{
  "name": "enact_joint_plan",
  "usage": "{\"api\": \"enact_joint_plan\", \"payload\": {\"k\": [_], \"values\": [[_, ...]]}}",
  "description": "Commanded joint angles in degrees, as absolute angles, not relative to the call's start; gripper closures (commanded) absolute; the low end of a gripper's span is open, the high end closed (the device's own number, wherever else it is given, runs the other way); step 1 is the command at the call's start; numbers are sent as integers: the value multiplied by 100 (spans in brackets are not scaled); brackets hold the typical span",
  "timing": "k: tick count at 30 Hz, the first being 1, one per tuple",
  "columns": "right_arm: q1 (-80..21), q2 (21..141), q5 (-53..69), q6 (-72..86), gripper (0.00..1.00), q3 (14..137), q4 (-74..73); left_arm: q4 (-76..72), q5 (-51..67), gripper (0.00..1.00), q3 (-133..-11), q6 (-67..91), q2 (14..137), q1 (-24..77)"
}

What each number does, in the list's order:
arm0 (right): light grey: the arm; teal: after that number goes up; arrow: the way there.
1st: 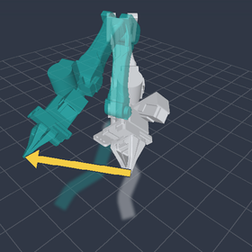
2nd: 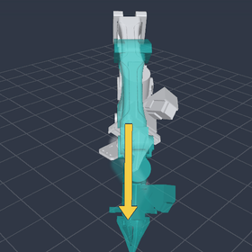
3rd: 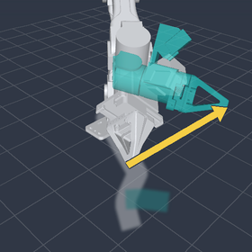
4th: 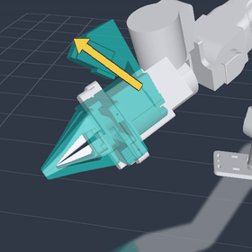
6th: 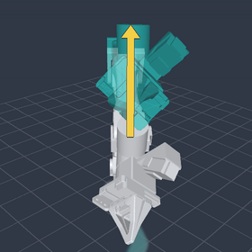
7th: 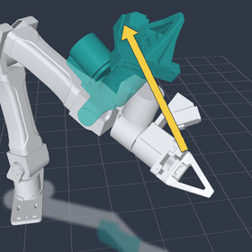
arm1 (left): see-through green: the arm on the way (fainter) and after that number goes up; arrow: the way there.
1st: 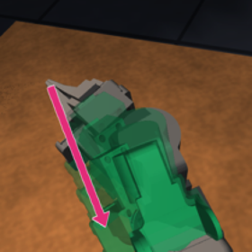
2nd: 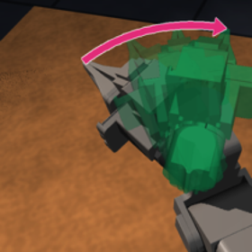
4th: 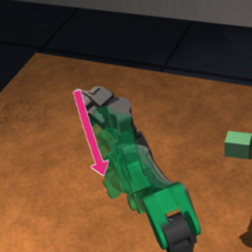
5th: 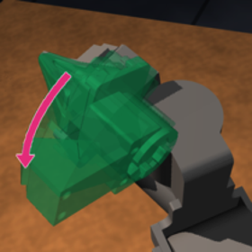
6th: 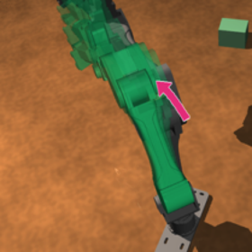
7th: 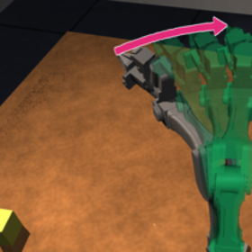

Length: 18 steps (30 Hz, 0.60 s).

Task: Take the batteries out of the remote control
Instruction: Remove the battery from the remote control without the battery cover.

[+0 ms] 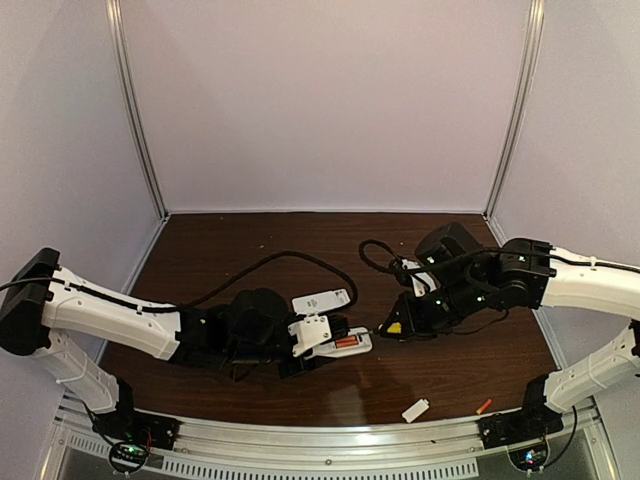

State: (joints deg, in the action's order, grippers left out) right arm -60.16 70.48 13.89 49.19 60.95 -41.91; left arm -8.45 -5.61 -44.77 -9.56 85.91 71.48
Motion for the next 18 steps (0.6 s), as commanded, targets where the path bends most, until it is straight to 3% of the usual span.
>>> {"api": "enact_joint_plan", "payload": {"k": [1,18], "values": [[-6082,7142,1327,4785,100,6248,-4366,-1238,-502,100,-4670,-1046,8630,7178],[-6147,7184,1476,4815,100,5753,-4205,-1560,-185,100,-4470,-849,9020,7256]]}}
